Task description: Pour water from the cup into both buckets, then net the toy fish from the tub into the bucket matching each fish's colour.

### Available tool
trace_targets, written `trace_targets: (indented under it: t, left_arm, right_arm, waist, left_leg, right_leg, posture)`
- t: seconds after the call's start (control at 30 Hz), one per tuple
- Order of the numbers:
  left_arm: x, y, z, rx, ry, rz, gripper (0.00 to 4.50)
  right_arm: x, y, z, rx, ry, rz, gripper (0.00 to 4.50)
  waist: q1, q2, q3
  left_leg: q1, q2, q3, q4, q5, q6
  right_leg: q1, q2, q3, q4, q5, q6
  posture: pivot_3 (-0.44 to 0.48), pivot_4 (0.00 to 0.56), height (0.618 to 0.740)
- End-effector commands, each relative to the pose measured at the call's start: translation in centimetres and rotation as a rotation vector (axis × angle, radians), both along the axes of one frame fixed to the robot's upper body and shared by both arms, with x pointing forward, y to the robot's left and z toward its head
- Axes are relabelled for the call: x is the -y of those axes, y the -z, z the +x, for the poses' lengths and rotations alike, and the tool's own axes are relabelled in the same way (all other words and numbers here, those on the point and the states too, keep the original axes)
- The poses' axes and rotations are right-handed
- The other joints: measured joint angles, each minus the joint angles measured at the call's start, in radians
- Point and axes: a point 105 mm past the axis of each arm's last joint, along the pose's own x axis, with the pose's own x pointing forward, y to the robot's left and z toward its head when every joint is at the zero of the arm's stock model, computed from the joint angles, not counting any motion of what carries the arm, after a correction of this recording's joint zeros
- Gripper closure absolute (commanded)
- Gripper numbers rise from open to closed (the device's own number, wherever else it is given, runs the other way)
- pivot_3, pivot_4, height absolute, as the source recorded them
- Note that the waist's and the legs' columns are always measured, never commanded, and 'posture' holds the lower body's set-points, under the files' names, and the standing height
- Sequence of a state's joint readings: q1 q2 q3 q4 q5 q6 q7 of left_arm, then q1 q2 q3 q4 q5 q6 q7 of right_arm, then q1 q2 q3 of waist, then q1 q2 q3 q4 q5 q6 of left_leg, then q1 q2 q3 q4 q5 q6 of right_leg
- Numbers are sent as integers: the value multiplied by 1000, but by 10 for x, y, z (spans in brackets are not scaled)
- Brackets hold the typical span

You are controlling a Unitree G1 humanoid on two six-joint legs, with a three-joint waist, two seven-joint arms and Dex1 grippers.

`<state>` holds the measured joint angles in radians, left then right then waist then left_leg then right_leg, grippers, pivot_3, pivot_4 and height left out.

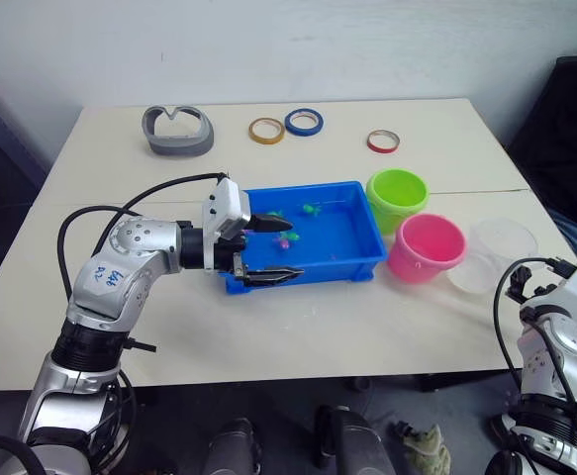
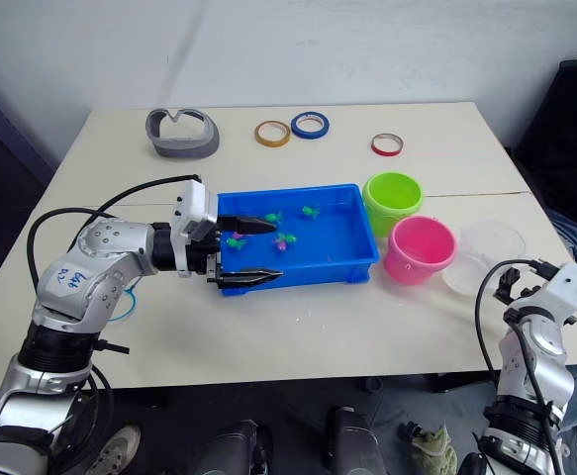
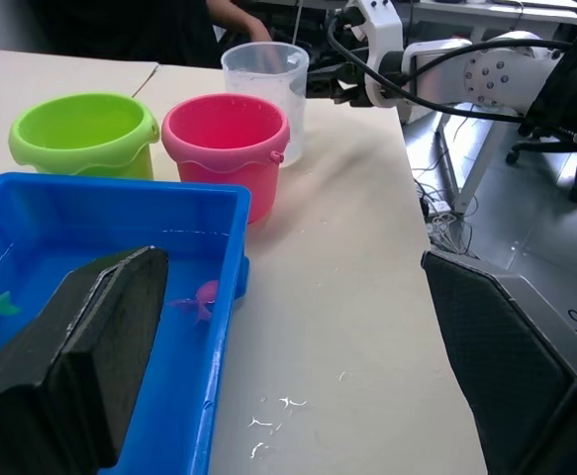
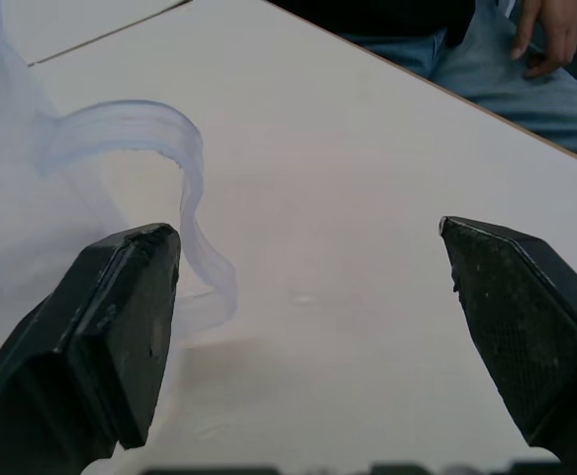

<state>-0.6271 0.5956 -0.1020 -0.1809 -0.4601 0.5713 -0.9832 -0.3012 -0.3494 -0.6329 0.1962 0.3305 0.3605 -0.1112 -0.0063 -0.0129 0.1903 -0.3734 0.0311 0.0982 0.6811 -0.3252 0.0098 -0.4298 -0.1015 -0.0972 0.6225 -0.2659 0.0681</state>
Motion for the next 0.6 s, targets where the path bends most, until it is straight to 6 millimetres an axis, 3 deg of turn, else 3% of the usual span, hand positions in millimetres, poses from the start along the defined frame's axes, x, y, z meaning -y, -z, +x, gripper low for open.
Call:
trace_targets:
  t: [0.03,0.27,0.6]
  left_arm:
    - [-1,-5,-1,37,4,-5,0]
    - [-1,-4,-1,41,8,-4,0]
    - [1,-4,0,44,14,-4,0]
  right_arm:
    - [8,-21,-1,60,23,-69,852]
    - [8,-26,-4,83,29,-77,4428]
    - [8,-27,-8,95,22,-82,4470]
  waist:
    - [0,0,0]
    - [2,0,0]
    - [3,0,0]
  left_leg:
    - [0,0,0,0,0,0]
    - [0,0,0,0,0,0]
    - [1,0,0,0,0,0]
  right_leg:
    - [0,0,0,0,0,0]
    - [0,0,0,0,0,0]
    - [1,-2,1,0,0,0]
  posture:
    - [0,150,713]
    - [0,150,713]
    - [0,150,713]
